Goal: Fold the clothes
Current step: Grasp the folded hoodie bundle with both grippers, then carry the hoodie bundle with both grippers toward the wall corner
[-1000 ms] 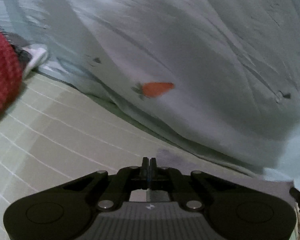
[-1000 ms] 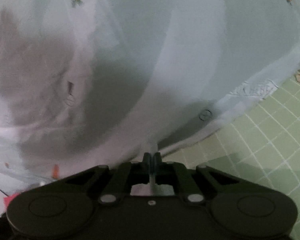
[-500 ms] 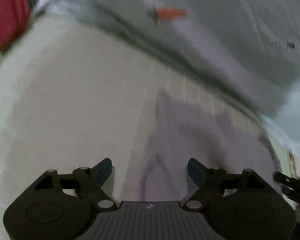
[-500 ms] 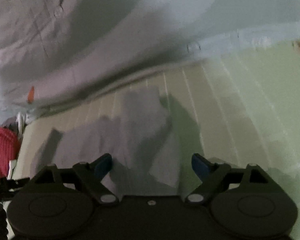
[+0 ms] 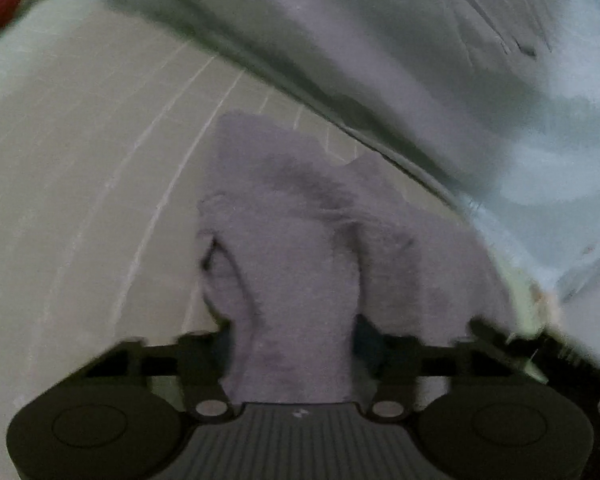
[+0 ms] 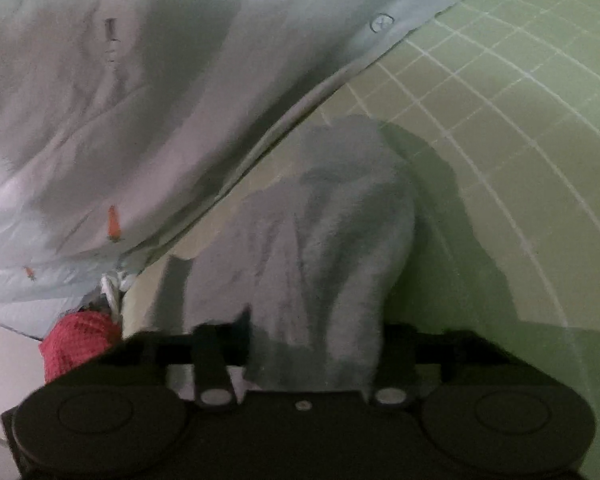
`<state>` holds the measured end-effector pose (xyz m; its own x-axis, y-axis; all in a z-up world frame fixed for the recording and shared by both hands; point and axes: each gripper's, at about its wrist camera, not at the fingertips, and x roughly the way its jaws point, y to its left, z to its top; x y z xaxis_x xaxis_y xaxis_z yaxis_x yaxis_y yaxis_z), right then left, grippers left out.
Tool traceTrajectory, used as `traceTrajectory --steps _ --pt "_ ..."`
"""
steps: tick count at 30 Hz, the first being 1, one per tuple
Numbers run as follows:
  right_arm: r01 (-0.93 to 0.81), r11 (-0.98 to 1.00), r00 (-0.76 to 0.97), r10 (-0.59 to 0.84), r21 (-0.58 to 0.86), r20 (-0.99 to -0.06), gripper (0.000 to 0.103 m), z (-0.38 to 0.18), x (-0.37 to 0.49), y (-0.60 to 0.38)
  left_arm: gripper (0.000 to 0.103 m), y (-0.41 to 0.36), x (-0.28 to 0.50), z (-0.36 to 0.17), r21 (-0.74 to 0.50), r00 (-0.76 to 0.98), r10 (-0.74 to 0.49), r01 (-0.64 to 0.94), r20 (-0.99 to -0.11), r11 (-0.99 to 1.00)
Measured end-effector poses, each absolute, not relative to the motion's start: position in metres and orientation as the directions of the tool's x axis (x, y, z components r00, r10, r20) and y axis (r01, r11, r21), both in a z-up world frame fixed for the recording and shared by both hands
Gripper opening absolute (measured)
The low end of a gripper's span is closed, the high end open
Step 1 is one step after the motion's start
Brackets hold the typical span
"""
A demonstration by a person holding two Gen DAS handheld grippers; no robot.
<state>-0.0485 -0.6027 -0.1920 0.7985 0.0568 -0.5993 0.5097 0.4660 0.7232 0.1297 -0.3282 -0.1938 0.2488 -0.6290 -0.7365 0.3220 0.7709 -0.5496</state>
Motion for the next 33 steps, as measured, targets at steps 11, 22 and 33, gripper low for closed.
traceTrajectory --steps 11,22,33 --pt "0.479 0.248 0.874 -0.039 0.842 -0.485 0.03 -0.151 -0.186 -0.514 0.036 -0.293 0.047 -0.146 -0.585 0.114 -0.704 0.471 -0.701 0.66" --pt "0.391 0.219 0.916 -0.191 0.894 -0.354 0.027 -0.113 -0.31 -0.552 0.025 -0.384 -0.057 -0.1 -0.535 0.078 -0.751 0.654 -0.656 0.535" --pt "0.273 0.279 0.935 -0.301 0.921 -0.186 0.026 -0.068 -0.397 -0.704 0.018 -0.564 -0.107 -0.041 -0.504 0.042 -0.8 0.757 -0.598 0.416"
